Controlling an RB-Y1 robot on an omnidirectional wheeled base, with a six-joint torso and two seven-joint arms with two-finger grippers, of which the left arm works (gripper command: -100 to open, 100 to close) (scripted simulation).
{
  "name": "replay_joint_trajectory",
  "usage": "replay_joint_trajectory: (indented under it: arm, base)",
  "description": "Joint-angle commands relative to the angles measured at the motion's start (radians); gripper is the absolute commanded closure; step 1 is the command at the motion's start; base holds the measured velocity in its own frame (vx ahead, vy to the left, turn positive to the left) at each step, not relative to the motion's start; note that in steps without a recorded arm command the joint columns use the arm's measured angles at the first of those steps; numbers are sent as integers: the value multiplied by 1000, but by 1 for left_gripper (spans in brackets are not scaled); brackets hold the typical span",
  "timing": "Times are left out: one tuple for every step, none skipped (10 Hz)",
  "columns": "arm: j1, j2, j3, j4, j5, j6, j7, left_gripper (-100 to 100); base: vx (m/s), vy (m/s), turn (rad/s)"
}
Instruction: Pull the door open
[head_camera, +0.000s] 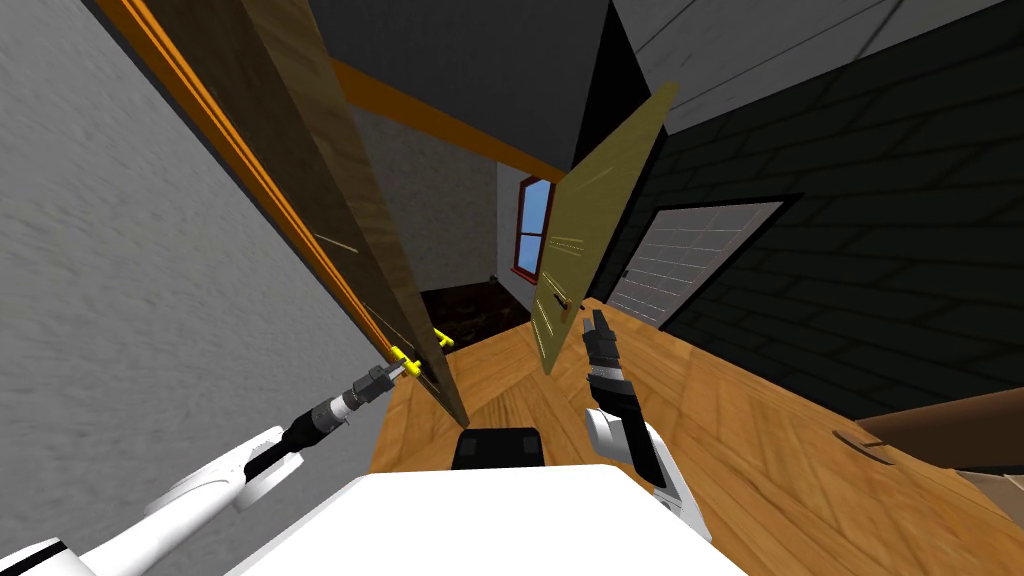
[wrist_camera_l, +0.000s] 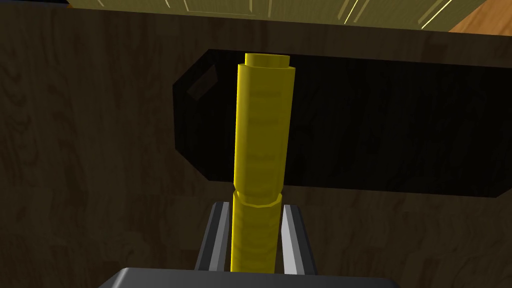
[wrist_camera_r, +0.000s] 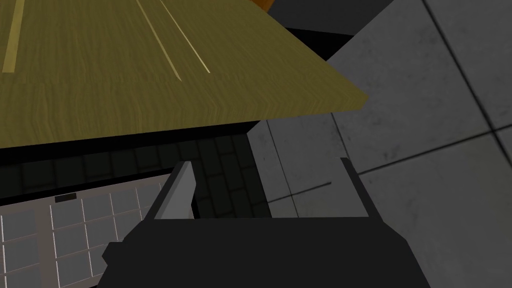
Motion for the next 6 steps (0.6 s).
replay_joint_trajectory:
  arm:
    - [-9,-8,-11,27,-9,-30,1,100]
    - [1,1,-17,29,-14,-53,2,100]
    - [14,13,-22,33,-18,-73,4,100]
    - [16,16,-22,35,-18,-76,4,100]
    - [6,7,-23,32,-19,-69,2,100]
    - [-8,-7,-27,30,-22,-73,2,100]
  base:
    - [-4,38,21]
    - [-8,62,19]
    - [-8,140,97]
    - [-82,98,35]
    - [-52,28,-10]
    - [9,-98,-95]
